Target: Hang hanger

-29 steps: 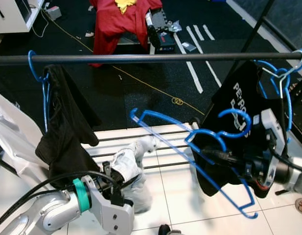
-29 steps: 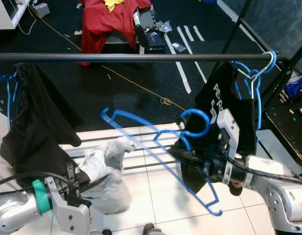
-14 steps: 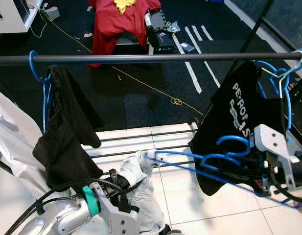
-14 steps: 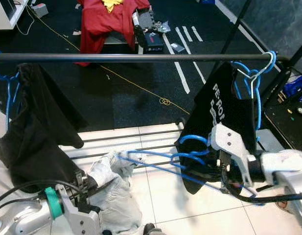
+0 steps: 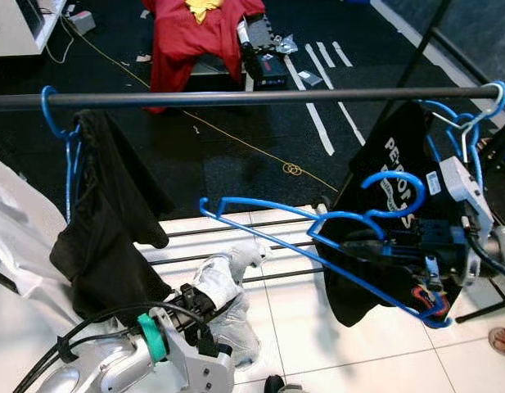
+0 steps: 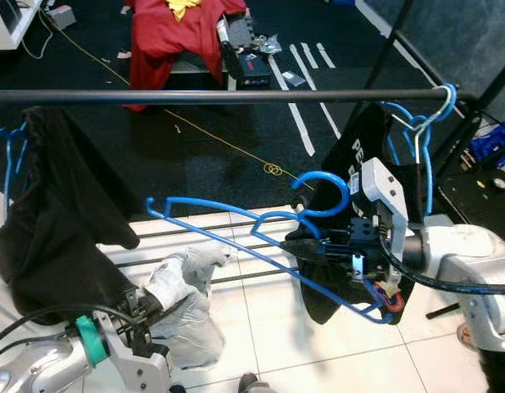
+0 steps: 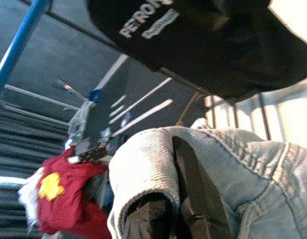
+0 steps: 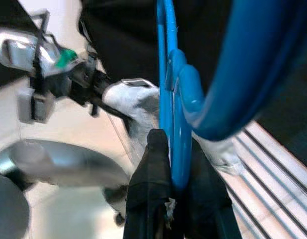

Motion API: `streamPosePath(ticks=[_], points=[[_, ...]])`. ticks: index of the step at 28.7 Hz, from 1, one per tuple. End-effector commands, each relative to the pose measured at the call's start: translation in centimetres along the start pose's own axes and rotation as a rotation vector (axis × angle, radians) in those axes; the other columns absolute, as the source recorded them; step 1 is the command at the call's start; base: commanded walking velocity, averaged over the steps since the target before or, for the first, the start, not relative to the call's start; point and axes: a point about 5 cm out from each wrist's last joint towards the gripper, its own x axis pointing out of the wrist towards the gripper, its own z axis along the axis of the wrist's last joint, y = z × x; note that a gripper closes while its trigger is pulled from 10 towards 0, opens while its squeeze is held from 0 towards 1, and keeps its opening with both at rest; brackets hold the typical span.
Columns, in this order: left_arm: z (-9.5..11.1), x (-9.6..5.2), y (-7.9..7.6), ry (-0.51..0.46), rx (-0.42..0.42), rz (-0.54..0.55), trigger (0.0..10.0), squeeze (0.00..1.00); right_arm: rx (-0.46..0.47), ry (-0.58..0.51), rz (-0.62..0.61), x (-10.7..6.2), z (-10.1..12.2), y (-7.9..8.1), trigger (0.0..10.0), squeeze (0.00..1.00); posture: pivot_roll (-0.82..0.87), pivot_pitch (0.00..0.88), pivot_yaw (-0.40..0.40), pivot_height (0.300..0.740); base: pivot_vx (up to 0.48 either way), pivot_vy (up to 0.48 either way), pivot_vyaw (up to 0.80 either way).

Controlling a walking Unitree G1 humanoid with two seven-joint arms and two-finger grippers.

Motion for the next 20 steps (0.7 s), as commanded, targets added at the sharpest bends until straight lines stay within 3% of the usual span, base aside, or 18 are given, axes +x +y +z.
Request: streamPosePath(ticks=[1, 4, 10, 14, 19, 20], points=[[0.3, 0.0, 0.3, -0.015, 0.024, 0.05, 10.0, 0.0, 0.04, 0.006, 0.026, 0.3, -0.8, 0.4, 10.0, 0.0, -0.09, 0.179, 0.012, 0.74, 0.0, 0.0, 0.0], [0.0, 0.3, 1.2, 0.018, 0.093, 0.171, 10.0, 0.0, 0.112, 0.018, 0.049, 1.0, -2.7, 1.0, 10.0, 0.0, -0.09, 0.18, 0.012, 0.74, 0.0, 0.0, 0.0], [-0.7, 0.3, 1.7, 0.061, 0.152, 0.246, 10.0, 0.0, 0.14, 0.012, 0.022, 0.5, -2.8, 0.7, 10.0, 0.0, -0.09, 0.183, 0.008, 0.74, 0.0, 0.0, 0.0], [-0.7, 0.5, 1.7, 0.066, 0.147, 0.262, 10.0, 0.0, 0.152, -0.109, -0.081, -0.1, -1.0, -0.7, 10.0, 0.0, -0.09, 0.183, 0.008, 0.74, 0.0, 0.0, 0.0], [-0.6, 0.8, 1.7, 0.059, 0.14, 0.286, 10.0, 0.0, 0.234, -0.22, -0.089, 1.3, -0.9, -0.2, 10.0, 0.0, -0.1, 0.181, 0.008, 0.74, 0.0, 0.0, 0.0], [-0.5, 0.9, 1.9, 0.058, 0.146, 0.303, 10.0, 0.0, 0.291, -0.272, -0.087, 2.2, -1.3, 0.3, 10.0, 0.0, -0.09, 0.18, 0.01, 0.74, 0.0, 0.0, 0.0]])
